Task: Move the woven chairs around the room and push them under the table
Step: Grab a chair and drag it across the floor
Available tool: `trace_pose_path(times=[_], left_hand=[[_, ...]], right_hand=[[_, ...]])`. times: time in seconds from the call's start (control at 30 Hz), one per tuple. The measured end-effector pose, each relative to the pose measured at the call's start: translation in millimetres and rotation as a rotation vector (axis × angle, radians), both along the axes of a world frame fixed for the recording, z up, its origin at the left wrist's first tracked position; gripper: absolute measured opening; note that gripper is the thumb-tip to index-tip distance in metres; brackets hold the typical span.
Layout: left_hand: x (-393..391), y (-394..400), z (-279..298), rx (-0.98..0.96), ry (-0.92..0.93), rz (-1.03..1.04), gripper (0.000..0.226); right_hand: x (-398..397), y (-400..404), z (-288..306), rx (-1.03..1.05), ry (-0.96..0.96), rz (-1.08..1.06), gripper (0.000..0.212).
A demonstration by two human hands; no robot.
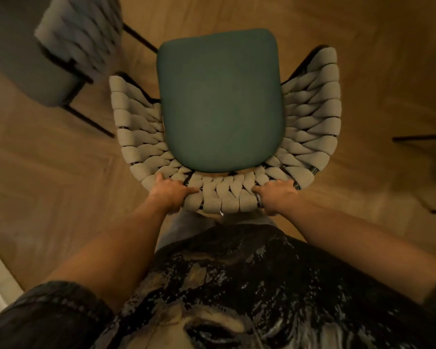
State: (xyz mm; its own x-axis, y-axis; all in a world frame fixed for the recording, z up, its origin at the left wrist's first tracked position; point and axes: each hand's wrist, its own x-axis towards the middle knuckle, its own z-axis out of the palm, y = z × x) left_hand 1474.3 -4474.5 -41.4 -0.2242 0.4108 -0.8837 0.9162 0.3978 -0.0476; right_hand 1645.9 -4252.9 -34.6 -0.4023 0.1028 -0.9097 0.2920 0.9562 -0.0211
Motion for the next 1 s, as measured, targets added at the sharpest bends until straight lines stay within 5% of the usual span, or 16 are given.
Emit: trace_pose_path(times=[1.0], left_hand=[[-147,121,5,0.11,0.008,-0.951,0.063]], right_hand=[[-39,-127,-7,-0.024,0.013,-0.945,0.061]])
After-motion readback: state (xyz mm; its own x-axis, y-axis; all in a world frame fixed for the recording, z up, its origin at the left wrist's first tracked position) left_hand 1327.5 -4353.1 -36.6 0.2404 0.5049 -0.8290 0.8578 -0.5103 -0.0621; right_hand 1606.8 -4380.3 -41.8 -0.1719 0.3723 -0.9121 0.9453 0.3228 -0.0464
